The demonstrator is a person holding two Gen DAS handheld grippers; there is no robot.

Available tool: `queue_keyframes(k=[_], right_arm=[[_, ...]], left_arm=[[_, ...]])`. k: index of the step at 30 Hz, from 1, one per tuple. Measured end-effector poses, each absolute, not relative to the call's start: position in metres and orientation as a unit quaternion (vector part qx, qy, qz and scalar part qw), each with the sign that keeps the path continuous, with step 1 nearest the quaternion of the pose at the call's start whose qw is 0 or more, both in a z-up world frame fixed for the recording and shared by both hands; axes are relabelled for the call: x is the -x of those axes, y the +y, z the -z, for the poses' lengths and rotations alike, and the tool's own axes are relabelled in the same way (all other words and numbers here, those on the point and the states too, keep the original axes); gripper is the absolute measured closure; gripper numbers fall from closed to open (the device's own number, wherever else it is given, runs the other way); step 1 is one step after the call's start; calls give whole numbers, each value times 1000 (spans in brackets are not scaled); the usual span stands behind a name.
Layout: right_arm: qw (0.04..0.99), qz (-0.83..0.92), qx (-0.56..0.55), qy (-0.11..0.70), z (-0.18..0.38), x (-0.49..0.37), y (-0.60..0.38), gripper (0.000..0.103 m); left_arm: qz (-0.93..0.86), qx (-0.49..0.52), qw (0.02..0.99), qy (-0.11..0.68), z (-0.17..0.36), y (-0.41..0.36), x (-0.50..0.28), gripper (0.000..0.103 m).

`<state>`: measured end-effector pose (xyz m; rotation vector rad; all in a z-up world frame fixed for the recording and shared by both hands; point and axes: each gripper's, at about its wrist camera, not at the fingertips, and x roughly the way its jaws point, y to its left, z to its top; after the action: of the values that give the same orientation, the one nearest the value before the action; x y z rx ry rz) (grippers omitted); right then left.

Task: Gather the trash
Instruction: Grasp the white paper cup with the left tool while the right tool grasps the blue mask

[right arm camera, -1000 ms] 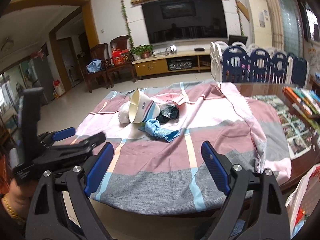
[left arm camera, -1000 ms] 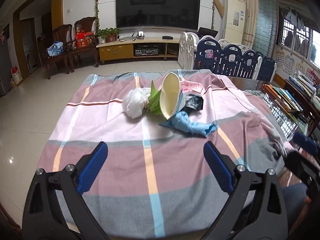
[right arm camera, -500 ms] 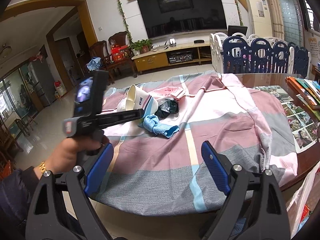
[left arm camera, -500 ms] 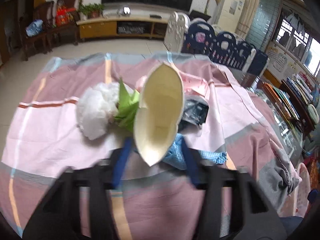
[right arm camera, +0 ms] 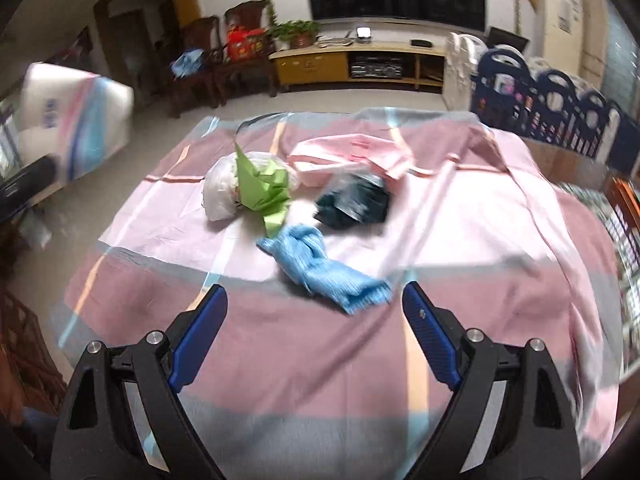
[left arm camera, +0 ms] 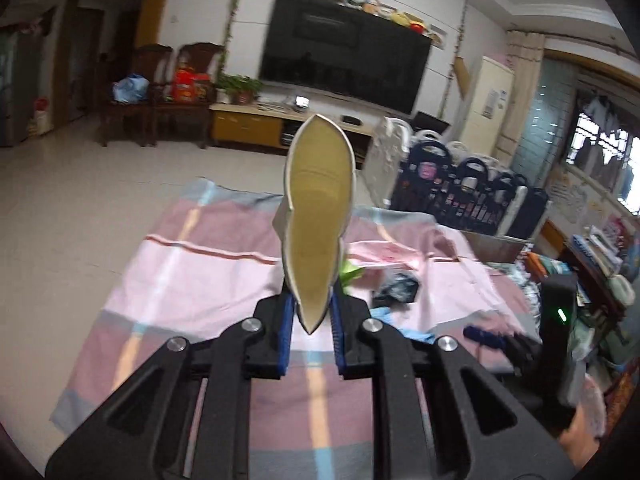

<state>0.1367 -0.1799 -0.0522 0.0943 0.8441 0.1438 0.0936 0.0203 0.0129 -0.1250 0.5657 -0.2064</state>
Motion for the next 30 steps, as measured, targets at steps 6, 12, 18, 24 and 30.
queue_keyframes(k=[6,12,18,24,30], right_arm=[[896,-79,-10,437,86,-200,-151,36],[883,-96,-18,460,89,-202,-157,83],[917,-94,-77,379,27,-122,-197,83],[921,-79,-109,367,15,-68,-217,83],[921,-69,-108,369,21,-66,-213,83]], left_arm=[[78,48,955,282,-7,30,-66,84],[88,35,950,298,0,20,-72,84],[98,29,946,309,7,11,-75,84],[110,15,943,315,11,0,-73,83],[107,2,939,326,18,-4,-77,83]])
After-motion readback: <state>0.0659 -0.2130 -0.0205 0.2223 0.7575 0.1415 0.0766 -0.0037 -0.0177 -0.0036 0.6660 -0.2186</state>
